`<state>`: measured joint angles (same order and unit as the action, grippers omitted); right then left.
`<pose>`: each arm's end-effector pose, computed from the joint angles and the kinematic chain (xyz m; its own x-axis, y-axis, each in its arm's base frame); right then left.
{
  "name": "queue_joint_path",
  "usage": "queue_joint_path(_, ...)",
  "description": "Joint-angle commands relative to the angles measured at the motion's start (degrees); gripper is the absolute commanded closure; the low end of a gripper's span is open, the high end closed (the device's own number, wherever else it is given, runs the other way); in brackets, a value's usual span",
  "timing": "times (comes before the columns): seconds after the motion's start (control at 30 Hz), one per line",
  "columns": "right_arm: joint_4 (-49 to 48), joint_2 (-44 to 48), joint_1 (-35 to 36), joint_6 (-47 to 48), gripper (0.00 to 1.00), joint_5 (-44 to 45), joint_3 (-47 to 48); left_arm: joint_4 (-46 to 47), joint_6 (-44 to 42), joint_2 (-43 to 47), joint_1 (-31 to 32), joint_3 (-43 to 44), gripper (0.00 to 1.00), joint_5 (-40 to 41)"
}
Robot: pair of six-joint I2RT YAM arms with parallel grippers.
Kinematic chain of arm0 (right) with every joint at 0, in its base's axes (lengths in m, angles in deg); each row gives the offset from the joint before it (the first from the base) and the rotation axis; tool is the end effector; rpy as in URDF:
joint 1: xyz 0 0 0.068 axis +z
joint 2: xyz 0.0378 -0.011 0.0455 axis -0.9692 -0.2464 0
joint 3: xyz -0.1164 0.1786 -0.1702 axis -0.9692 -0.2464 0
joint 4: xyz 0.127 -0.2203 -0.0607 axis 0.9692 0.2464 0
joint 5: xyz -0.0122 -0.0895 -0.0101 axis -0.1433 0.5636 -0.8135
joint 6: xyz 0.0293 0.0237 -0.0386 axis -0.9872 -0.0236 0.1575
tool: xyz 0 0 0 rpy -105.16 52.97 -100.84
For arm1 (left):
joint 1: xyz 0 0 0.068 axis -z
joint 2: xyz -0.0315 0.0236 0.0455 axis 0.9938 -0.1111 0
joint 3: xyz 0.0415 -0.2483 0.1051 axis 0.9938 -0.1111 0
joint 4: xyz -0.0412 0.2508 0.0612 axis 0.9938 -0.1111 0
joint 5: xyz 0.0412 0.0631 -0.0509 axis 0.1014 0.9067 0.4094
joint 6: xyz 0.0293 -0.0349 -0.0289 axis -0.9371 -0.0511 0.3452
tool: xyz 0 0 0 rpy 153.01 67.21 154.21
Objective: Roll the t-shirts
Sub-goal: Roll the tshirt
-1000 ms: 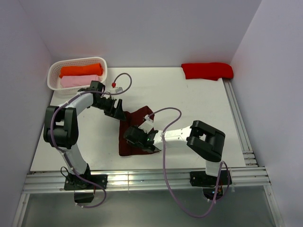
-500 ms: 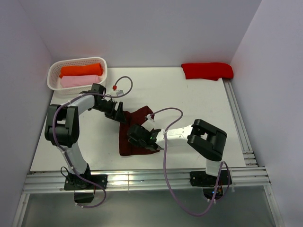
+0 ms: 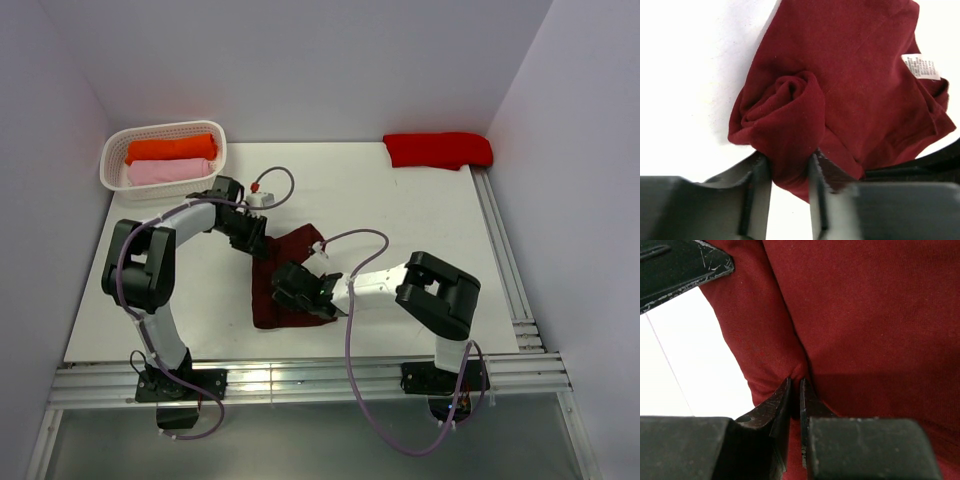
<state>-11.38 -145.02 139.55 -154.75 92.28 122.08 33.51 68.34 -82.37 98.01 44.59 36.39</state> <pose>0.1699 0.3207 0.1383 -0.7897 0.5383 -0.2945 0.2443 0.7161 0.6539 0.3426 -0.1071 0.1678 -0.8607 0.3220 -0.3943 0.4858 0.7510 -0.4472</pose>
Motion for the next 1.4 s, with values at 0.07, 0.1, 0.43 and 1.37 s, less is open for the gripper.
queue_joint_path(0.07, 20.8, -4.1, 0.43, 3.91, 0.9, 5.64, 1.27, 1.13, 0.35, 0.81, 2.48, 2.94, 0.73, 9.13)
queue_joint_path(0.1, 24.39, -4.1, 0.78, 4.44, 0.79, 7.38, 3.9, 1.4, 0.52, 1.25, 2.66, 2.77, 0.73, 9.49)
queue_joint_path(0.43, 46.03, -3.13, 5.0, 6.37, 0.52, 17.32, 20.96, 0.7, 1.05, 1.52, 4.33, 3.03, 0.74, 11.25)
queue_joint_path(1.37, 52.2, -24.32, 6.94, 22.72, 0.41, 21.64, 53.14, 0.7, 1.49, 0.11, 4.94, 3.56, 0.67, 11.69)
